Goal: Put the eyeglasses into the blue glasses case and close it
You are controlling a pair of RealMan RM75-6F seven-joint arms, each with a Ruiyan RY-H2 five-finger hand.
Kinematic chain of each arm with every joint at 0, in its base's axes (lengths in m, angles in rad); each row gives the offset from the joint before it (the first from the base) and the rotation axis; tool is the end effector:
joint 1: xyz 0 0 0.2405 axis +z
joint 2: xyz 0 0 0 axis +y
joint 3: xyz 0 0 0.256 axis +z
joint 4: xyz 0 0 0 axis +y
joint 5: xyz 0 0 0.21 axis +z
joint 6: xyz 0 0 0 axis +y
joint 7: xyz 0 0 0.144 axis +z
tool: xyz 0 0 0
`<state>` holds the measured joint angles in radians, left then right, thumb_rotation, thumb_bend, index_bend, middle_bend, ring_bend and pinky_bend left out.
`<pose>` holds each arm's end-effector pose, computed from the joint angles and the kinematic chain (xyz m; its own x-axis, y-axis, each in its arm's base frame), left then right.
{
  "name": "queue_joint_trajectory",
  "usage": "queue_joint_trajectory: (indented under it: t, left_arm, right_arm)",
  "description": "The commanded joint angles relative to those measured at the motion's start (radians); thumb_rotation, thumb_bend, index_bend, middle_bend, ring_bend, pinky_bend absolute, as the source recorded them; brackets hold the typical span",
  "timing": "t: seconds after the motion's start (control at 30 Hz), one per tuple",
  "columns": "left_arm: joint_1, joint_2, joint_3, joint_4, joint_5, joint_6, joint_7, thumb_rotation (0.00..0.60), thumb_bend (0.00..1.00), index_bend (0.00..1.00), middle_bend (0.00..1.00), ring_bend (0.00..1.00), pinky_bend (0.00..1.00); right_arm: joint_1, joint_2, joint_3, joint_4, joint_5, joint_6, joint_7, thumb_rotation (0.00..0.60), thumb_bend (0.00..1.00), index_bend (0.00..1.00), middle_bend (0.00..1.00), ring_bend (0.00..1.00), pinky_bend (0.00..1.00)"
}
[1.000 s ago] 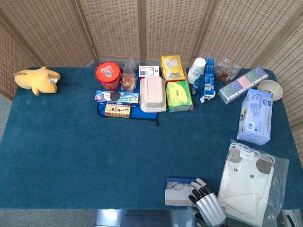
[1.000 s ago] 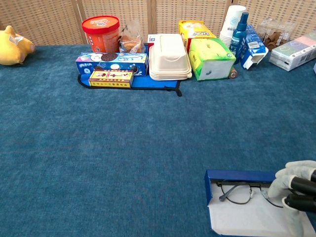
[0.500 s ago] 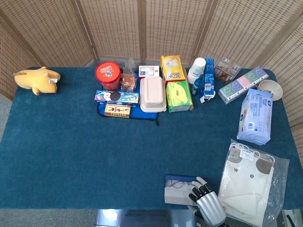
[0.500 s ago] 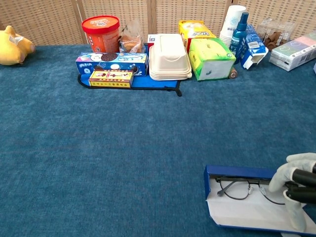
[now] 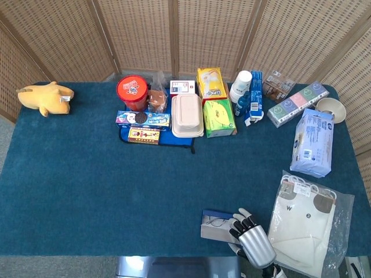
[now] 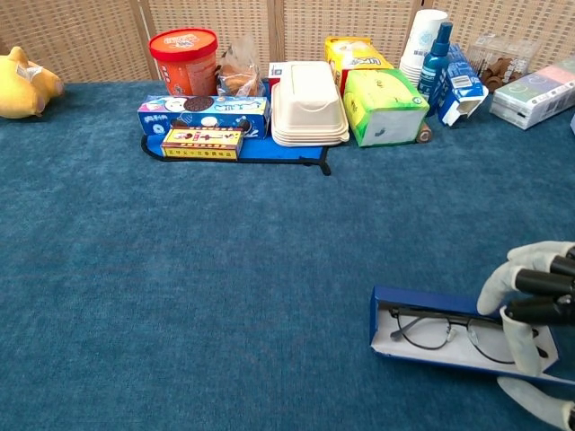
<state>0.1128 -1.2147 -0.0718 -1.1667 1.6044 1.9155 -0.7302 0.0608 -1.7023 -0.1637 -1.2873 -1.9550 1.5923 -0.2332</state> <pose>-0.3585 0.1062 0.2192 0.0205 -0.2935 0.9557 0.9845 -0.1605 -0.0704 -0.2230 -0.1106 -0.0245 0.3522 -0.0168 0.9358 -0.8221 -0.4835 0.3008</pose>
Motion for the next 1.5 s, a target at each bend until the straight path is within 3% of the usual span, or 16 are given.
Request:
queue_joint_trajectory:
  t: [0.03, 0.43, 0.63, 0.93, 1.5]
  left_arm:
    - [0.000, -0.002, 0.000, 0.001, -0.001, -0.002, 0.001, 0.600, 0.13, 0.12, 0.16, 0.02, 0.00]
    - [-0.001, -0.009, 0.003, 0.002, -0.003, -0.010, 0.000, 0.600, 0.13, 0.12, 0.16, 0.02, 0.00]
    - [-0.001, -0.011, 0.004, 0.002, -0.004, -0.015, 0.001, 0.600, 0.13, 0.12, 0.16, 0.02, 0.00]
    - [-0.003, -0.011, 0.005, -0.002, -0.002, -0.019, 0.006, 0.600, 0.13, 0.12, 0.16, 0.02, 0.00]
    - [-0.006, -0.019, 0.007, 0.007, -0.006, -0.034, 0.005, 0.600, 0.13, 0.12, 0.16, 0.02, 0.00]
  right_arm:
    - [0.017, 0.014, 0.014, -0.024, 0.013, -0.022, -0.007, 0.600, 0.29, 0.68, 0.42, 0.31, 0.24]
    - [0.078, 0.065, 0.051, -0.098, 0.060, -0.118, -0.027, 0.600, 0.29, 0.66, 0.41, 0.31, 0.24]
    - [0.103, 0.075, 0.068, -0.119, 0.072, -0.138, -0.026, 0.600, 0.28, 0.57, 0.36, 0.29, 0.24]
    - [0.130, 0.062, 0.091, -0.097, 0.098, -0.165, -0.027, 0.600, 0.33, 0.46, 0.30, 0.24, 0.23]
    - [0.178, 0.032, 0.148, -0.033, 0.174, -0.209, -0.010, 0.600, 0.33, 0.43, 0.29, 0.22, 0.23]
